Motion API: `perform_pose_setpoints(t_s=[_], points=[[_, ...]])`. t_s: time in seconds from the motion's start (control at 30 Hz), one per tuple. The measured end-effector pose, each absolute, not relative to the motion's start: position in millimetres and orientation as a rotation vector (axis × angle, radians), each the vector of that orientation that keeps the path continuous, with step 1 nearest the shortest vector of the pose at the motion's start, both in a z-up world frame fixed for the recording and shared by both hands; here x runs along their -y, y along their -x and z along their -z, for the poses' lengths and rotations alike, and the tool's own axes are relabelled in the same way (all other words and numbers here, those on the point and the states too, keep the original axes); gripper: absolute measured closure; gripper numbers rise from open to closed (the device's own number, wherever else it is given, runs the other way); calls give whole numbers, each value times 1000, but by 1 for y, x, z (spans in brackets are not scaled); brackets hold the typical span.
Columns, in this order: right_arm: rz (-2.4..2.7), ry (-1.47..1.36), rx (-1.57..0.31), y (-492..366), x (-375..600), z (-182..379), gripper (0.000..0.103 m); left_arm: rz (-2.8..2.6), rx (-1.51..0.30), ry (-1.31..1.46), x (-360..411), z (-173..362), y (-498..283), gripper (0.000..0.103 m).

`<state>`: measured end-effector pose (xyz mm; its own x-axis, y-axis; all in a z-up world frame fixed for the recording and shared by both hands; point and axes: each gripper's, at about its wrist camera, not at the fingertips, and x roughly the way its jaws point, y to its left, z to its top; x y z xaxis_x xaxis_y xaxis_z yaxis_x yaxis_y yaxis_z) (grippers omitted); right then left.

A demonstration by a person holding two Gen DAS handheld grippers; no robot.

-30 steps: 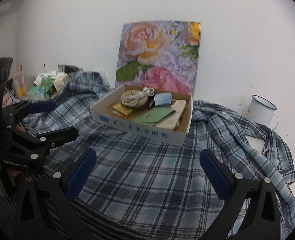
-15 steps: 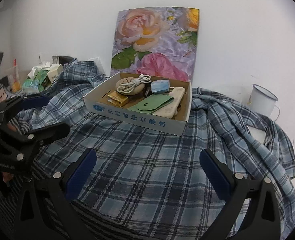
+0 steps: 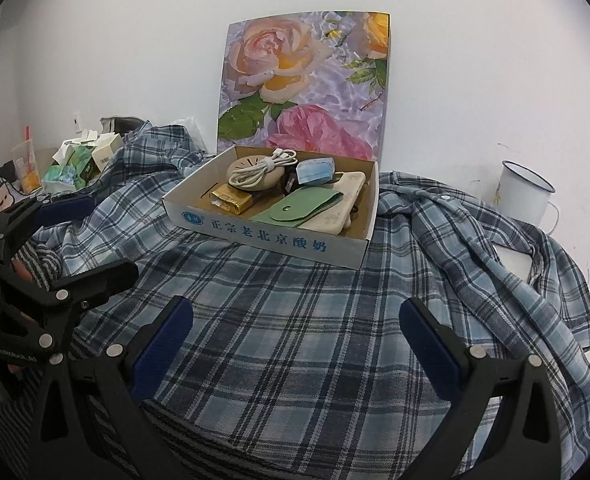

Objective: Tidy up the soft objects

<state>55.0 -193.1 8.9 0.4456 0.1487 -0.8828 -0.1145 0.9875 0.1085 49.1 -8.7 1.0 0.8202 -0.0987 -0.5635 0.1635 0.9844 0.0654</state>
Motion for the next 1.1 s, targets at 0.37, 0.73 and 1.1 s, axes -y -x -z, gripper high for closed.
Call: perform_pose_setpoints(t_s=[0.37, 0.73, 1.1], points=[[-161, -38, -1101, -55, 194, -7, 0, 142, -594, -114, 8, -1, -50, 0], [-159, -39, -1105, -56, 194, -7, 0, 143, -598, -114, 9, -1, -51, 0], [-150, -56, -1110, -56, 198, -5, 0, 173, -608, -133, 10, 2, -50, 0]])
